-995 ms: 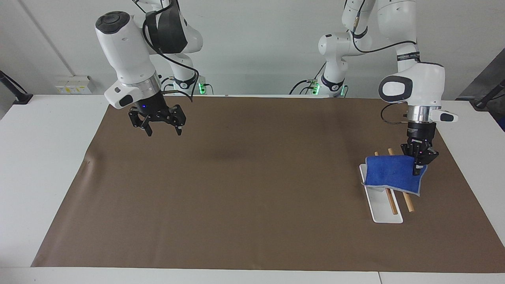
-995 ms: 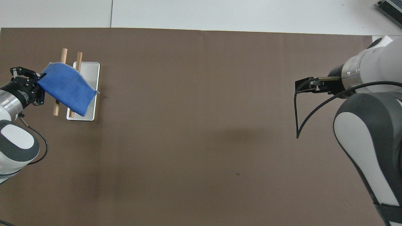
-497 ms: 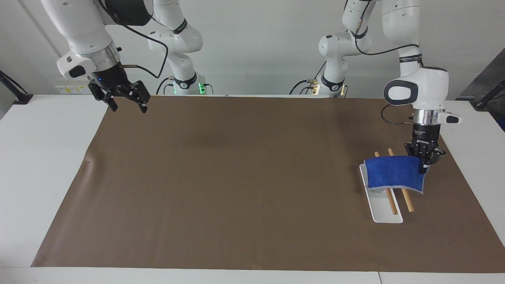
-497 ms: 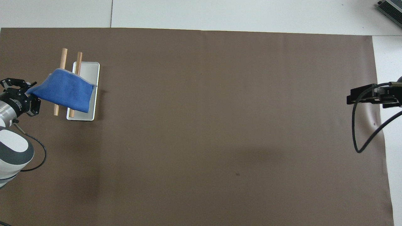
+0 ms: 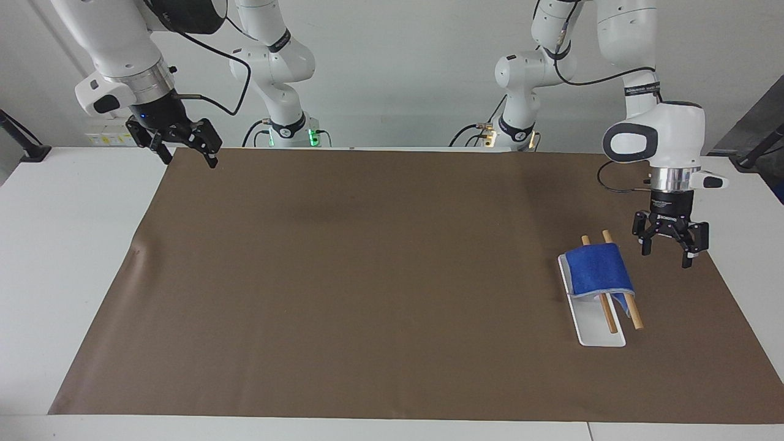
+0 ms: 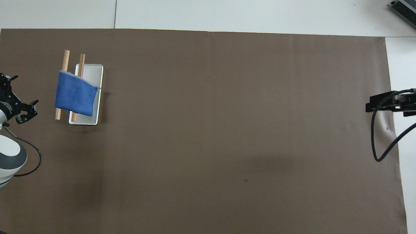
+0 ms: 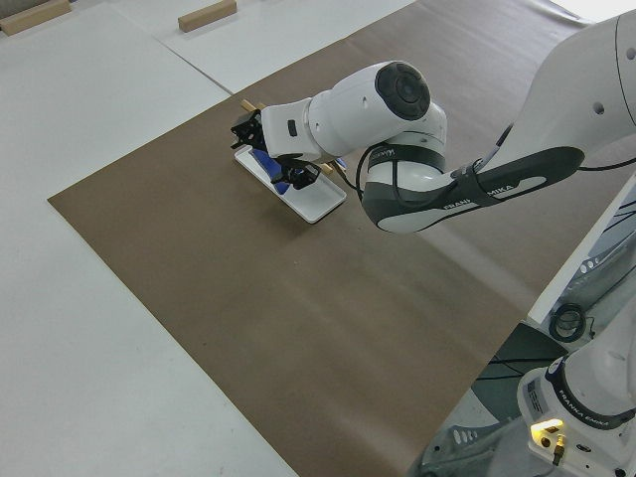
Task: Right arm passes towel to left arm to hang
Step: 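Release the towel and raise the left gripper away from the rack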
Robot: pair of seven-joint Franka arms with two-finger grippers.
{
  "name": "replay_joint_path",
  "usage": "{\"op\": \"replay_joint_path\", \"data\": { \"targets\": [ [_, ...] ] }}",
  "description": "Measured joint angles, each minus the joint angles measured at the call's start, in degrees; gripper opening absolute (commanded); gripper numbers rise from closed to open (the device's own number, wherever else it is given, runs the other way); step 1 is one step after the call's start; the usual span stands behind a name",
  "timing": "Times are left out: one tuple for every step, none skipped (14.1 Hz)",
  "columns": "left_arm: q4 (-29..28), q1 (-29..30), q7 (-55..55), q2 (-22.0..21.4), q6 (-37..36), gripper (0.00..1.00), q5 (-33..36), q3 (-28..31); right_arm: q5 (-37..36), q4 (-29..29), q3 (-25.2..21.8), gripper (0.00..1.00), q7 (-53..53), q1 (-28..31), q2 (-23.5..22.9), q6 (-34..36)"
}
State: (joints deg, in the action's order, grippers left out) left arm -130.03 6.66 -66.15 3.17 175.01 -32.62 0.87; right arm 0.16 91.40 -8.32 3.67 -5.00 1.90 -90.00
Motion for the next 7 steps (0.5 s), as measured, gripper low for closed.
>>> {"op": "replay_joint_path", "data": {
  "targets": [
    [1.3,-0.1,2.6,0.0,0.0,1.00,0.0,-0.2,-0.8,0.0,0.1,1.00,0.0,-0.2,0.0,0.0],
    [2.5,-0.4,5.8,0.0,0.0,1.00,0.1,-0.5,-1.6,0.0,0.3,1.00,0.0,-0.6,0.0,-0.1],
    [3.5,-0.9,9.5,0.0,0.0,1.00,0.1,-0.8,-1.7,0.0,0.4,1.00,0.0,-0.9,0.0,-0.1],
    [4.1,-1.9,13.6,0.1,0.0,1.00,0.1,-0.9,-1.7,0.0,0.5,1.00,0.0,-1.0,0.0,-0.2],
    [4.5,-3.5,17.8,0.1,0.0,1.00,0.1,-1.0,-1.7,0.0,0.5,1.00,0.0,-1.1,0.0,-0.2],
    [4.7,-5.6,21.5,0.1,0.0,1.00,0.1,-1.1,-1.5,0.0,0.5,1.00,0.0,-1.1,0.0,-0.2],
    [4.8,-7.7,24.8,0.1,0.0,1.00,0.1,-1.2,-1.0,0.0,0.5,1.00,0.0,-1.1,0.0,-0.2]
  ]
}}
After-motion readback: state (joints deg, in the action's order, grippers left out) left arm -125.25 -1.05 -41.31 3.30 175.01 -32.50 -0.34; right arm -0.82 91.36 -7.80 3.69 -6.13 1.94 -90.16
